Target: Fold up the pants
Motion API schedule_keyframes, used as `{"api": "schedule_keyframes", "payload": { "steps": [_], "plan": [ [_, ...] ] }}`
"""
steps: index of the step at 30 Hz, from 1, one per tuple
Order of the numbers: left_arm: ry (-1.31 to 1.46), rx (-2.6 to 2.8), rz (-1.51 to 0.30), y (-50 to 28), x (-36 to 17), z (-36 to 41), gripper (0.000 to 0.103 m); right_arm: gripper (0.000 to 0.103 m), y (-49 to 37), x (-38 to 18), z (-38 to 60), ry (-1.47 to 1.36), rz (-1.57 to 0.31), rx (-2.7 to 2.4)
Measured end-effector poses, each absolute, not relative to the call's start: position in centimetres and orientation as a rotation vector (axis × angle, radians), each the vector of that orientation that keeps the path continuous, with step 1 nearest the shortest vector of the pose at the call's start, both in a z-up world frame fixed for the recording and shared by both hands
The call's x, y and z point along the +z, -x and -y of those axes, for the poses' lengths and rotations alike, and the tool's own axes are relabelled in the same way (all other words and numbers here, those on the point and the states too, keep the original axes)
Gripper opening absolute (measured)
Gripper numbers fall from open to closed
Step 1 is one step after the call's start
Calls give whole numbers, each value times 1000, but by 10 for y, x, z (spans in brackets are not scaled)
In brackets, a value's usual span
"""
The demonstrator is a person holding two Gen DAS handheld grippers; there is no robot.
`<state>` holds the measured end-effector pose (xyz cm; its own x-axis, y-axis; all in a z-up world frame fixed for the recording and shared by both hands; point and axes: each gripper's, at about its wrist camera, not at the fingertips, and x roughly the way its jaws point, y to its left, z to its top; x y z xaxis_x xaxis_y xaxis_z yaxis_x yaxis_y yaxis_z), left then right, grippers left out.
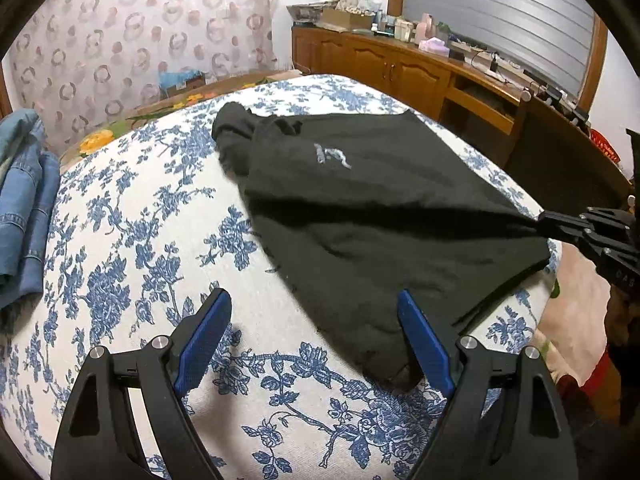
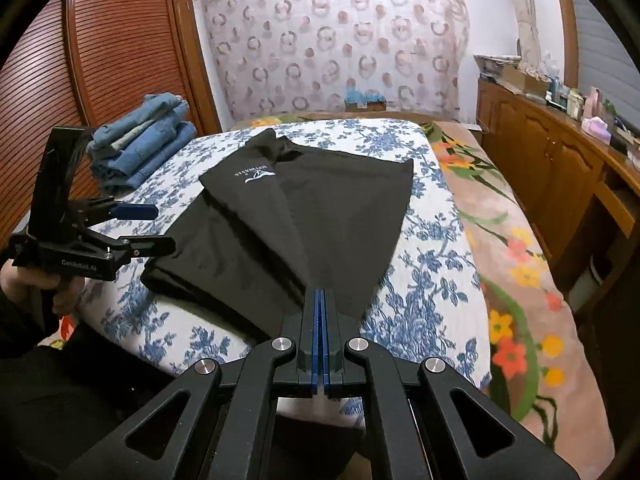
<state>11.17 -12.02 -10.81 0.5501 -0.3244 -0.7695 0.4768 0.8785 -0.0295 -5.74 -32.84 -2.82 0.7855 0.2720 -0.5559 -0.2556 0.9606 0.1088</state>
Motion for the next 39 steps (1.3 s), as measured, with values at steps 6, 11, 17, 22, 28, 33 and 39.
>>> {"api": "schedule_keyframes", "payload": {
  "steps": [6,11,17,22,28,33,39],
  "plan": [
    [-186,-483,-863,-111,-108,121,86,1,54,-31,338,-38,-607,268],
    [-184,-480,-877,-113,-113,121,86,1,48,-42,338,-44,-633,266],
    [-182,-475,-885,-113,-117,120,86,1,43,-40,342,-60,-645,263],
    [-155,-454,-862,-116,-110,109,86,5,39,-33,344,-65,-625,252],
    [-120,-418,-842,-120,-102,93,86,19,31,-21,335,-41,-589,256],
    [-103,-387,-824,-123,-98,82,86,38,16,-14,317,-12,-561,290],
    [-88,-356,-811,-127,-96,70,86,41,-7,-10,289,35,-558,335]
  ]
}}
